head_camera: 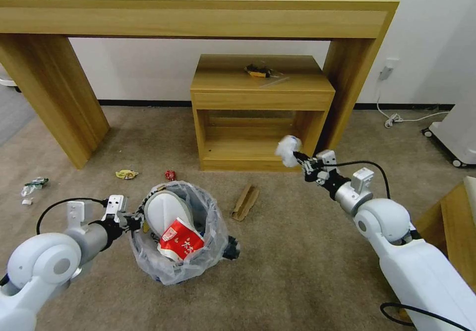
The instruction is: Pick up the trash bin and place the garbage on the floor into it.
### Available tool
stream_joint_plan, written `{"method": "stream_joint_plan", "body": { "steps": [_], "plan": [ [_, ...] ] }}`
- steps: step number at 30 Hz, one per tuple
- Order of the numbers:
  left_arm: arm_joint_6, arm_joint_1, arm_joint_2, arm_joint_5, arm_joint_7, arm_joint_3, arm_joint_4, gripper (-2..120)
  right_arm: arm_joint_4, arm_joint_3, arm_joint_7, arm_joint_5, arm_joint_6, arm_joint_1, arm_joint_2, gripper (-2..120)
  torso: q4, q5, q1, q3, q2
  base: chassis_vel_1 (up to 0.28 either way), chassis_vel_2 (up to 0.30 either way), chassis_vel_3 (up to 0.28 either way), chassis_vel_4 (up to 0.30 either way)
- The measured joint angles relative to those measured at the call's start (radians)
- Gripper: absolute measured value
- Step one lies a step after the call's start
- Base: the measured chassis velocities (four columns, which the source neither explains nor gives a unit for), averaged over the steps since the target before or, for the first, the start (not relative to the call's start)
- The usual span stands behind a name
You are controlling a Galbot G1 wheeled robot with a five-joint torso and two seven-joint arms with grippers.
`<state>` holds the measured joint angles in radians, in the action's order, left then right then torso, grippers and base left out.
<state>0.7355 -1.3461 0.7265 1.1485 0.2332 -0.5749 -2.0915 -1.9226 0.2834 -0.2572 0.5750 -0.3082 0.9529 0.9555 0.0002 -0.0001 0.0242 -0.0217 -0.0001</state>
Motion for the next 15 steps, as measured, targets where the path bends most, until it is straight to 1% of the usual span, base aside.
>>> {"method": "stream_joint_plan", "body": {
  "steps": [2, 3, 5, 6, 7, 8, 10, 11, 14, 15],
  "plan": [
    [0.0, 0.069, -0.009, 0.015, 0.015, 0.067, 0.022, 0, -0.048, -0.039, -0.002, 0.027, -0.017, -0.011, -0.011, 0, 0.0, -0.0009, 0.0, 0.0, 0.0, 0.0, 0.0, 0.0, 0.0],
    [0.0, 0.069, -0.009, 0.015, 0.015, 0.067, 0.022, 0, -0.048, -0.039, -0.002, 0.027, -0.017, -0.011, -0.011, 0, 0.0, -0.0009, 0.0, 0.0, 0.0, 0.0, 0.0, 0.0, 0.0],
    [0.0, 0.163, -0.016, 0.053, 0.043, 0.144, 0.05, 0, -0.102, -0.083, -0.005, 0.054, -0.038, -0.02, -0.021, 0, -0.0003, -0.0002, 0.0, 0.0, 0.0, 0.0, 0.0, 0.0, 0.0],
    [0.0, 0.195, -0.017, 0.072, 0.055, 0.17, 0.06, 0, -0.119, -0.101, -0.005, 0.063, -0.044, -0.024, -0.025, 0, -0.0003, -0.0002, 0.0, 0.0, 0.0, 0.0, 0.0, 0.0, 0.0],
    [0.0, 0.195, -0.017, 0.072, 0.055, 0.17, 0.06, 0, -0.119, -0.101, -0.005, 0.063, -0.044, -0.024, -0.025, 0, -0.0003, -0.0002, 0.0, 0.0, 0.0, 0.0, 0.0, 0.0, 0.0],
    [0.0, 0.226, -0.017, 0.088, 0.066, 0.196, 0.069, 0, -0.135, -0.12, -0.005, 0.072, -0.05, -0.028, -0.029, 0, -0.0004, -0.0003, 0.0, 0.0, 0.0, 0.0, 0.0, 0.0, 0.0],
    [0.0, 0.323, -0.012, 0.129, 0.088, 0.284, 0.101, 0, -0.179, -0.177, -0.001, 0.096, -0.067, -0.043, -0.037, 0, -0.0004, -0.0003, 0.0, 0.0, 0.0, 0.0, 0.0, 0.0, 0.0],
    [0.0, 0.323, -0.012, 0.129, 0.088, 0.284, 0.101, 0, -0.179, -0.177, -0.001, 0.096, -0.067, -0.043, -0.037, 0, -0.0004, -0.0003, 0.0, 0.0, 0.0, 0.0, 0.0, 0.0, 0.0],
    [0.0, 0.413, -0.005, 0.17, 0.11, 0.378, 0.131, 0, -0.21, -0.228, 0.011, 0.122, -0.089, -0.053, -0.04, 0, -0.0003, -0.0004, 0.0, 0.0, 0.0, 0.0, 0.0, 0.0, 0.0],
    [0.0, 0.413, -0.005, 0.17, 0.11, 0.378, 0.131, 0, -0.21, -0.228, 0.011, 0.122, -0.089, -0.053, -0.04, 0, -0.0003, -0.0004, 0.0, 0.0, 0.0, 0.0, 0.0, 0.0, 0.0]
  ]
}}
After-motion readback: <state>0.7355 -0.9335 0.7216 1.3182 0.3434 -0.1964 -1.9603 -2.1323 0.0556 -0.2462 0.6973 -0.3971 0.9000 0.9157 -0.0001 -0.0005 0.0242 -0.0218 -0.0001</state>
